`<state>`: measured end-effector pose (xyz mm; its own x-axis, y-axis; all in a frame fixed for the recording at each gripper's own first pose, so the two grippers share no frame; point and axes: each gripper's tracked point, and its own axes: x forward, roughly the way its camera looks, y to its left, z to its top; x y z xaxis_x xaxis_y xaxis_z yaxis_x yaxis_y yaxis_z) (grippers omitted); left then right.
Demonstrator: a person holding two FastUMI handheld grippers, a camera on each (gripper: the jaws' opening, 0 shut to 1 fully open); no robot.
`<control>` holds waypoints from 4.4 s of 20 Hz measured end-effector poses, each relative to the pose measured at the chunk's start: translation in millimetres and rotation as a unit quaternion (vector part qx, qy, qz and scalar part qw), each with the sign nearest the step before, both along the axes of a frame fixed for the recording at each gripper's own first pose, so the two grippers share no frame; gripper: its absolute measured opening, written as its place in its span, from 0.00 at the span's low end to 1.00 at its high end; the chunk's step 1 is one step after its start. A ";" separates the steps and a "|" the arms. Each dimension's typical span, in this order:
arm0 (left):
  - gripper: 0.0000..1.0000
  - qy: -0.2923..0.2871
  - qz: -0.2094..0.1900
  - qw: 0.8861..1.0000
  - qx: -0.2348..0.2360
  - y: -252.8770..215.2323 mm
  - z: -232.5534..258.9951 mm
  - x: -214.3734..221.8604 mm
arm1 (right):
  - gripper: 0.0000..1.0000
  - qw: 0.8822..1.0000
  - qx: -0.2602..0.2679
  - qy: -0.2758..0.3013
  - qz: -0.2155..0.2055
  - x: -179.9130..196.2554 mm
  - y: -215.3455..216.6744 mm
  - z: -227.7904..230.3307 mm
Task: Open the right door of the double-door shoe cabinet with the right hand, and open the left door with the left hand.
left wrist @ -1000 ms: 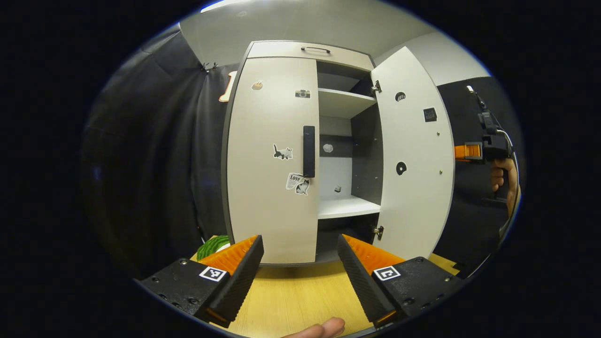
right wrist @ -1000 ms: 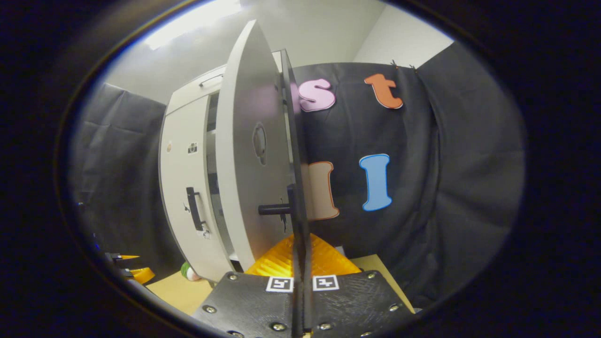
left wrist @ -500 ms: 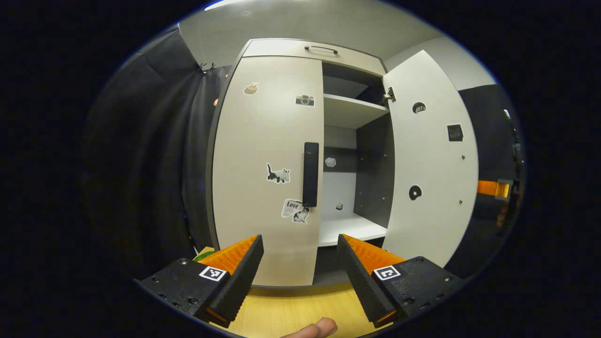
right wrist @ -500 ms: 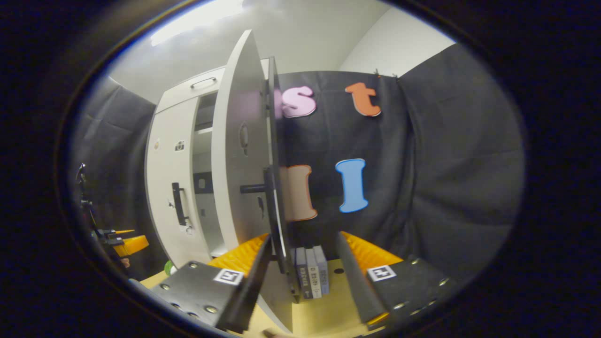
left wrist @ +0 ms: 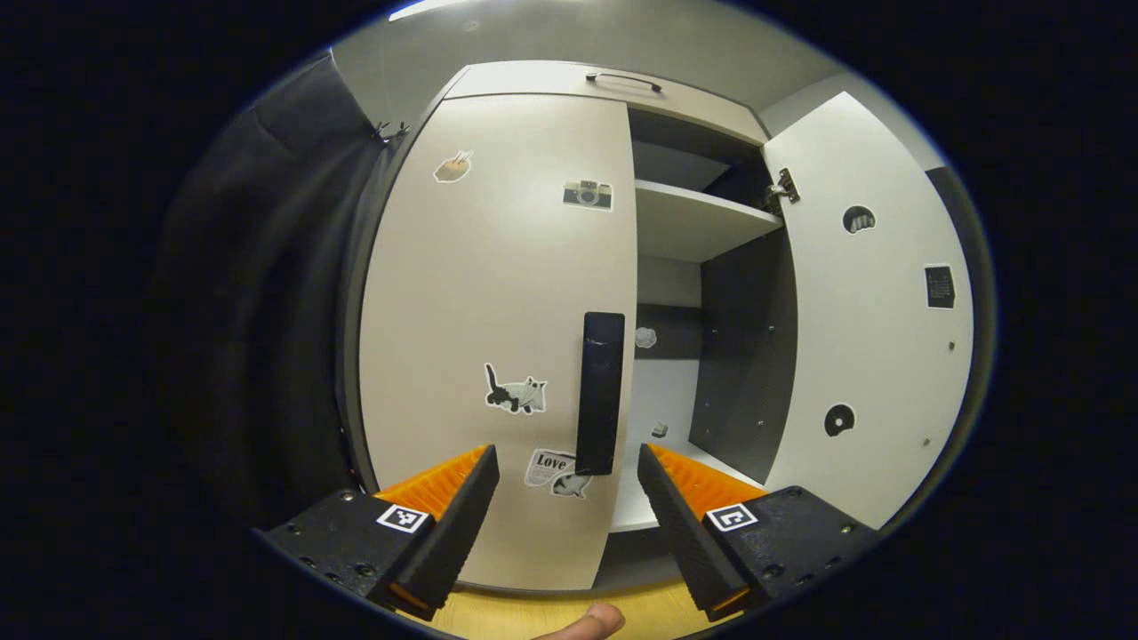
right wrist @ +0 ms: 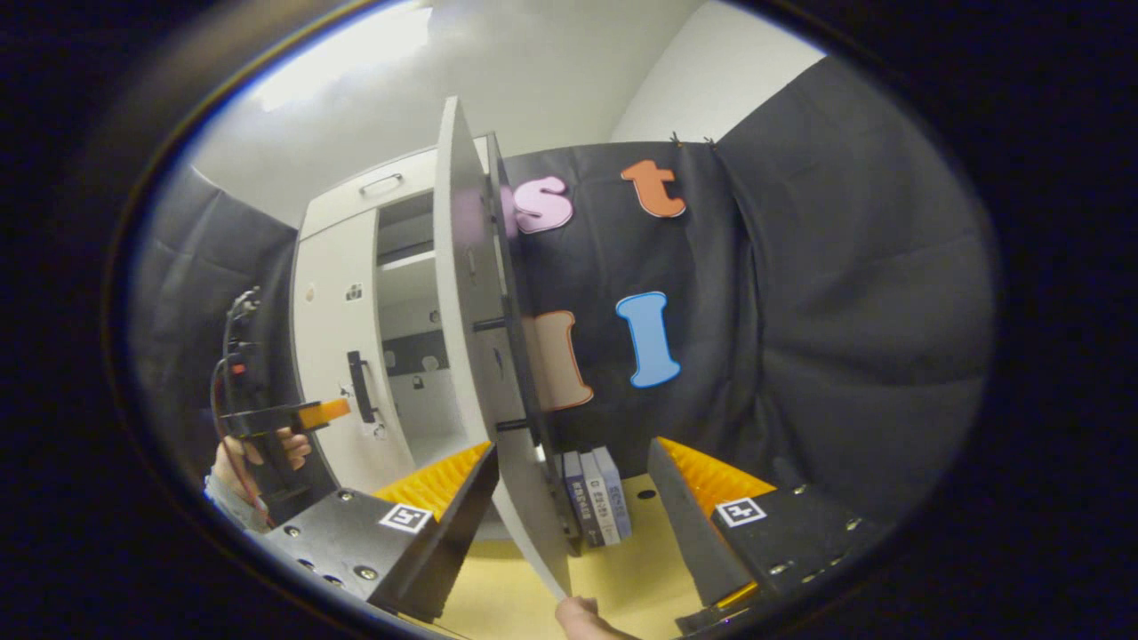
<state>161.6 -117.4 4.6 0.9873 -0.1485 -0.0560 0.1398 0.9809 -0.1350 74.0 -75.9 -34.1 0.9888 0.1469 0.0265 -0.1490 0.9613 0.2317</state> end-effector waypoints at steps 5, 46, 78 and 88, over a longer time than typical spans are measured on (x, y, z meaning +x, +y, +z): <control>0.97 -0.028 0.006 0.998 0.051 -6.4 18.9 39.6 | 1.00 0.998 -0.050 -0.018 0.016 -34.0 22.3 -2.4; 0.26 0.037 -0.064 0.997 0.039 12.0 14.3 -20.2 | 0.99 0.998 -0.037 -0.014 0.047 -109.7 158.0 -28.1; 0.17 -0.003 -0.059 0.996 0.065 156.2 20.1 -102.4 | 1.00 0.997 -0.052 -0.003 0.060 -112.2 206.5 -43.9; 0.02 0.002 -0.012 0.999 0.053 222.5 17.3 -96.8 | 1.00 0.996 -0.059 0.010 0.068 -101.9 226.4 -57.1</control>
